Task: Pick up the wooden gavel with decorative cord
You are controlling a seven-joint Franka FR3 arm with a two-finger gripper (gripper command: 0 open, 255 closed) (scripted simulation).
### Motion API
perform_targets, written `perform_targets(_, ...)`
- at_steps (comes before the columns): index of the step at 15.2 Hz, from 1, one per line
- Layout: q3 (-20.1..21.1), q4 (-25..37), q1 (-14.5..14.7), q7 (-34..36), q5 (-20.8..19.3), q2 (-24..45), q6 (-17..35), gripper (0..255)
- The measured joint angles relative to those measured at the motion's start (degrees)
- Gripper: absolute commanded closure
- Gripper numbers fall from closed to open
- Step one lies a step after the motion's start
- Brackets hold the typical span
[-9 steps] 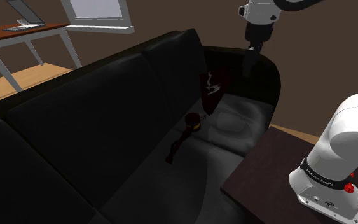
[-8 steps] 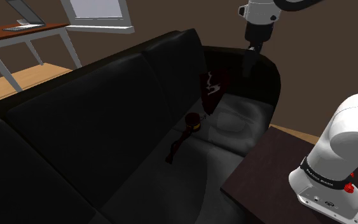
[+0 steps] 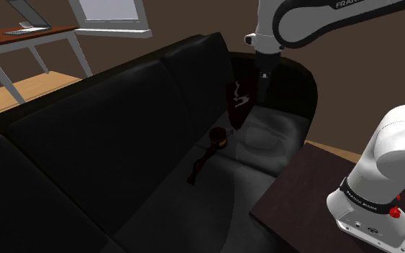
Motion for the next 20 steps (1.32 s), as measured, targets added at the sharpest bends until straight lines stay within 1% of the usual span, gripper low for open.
perform_targets(7,-1.02,1.21,3.09,-10.36,-1.33,13.82,12.19,0)
perform_targets(13,-0.85,4.50,5.21,-18.97,-2.22,26.11,20.80,0)
perform_targets(20,0.97,11.52,7.24,-27.40,-4.05,41.41,28.43,0)
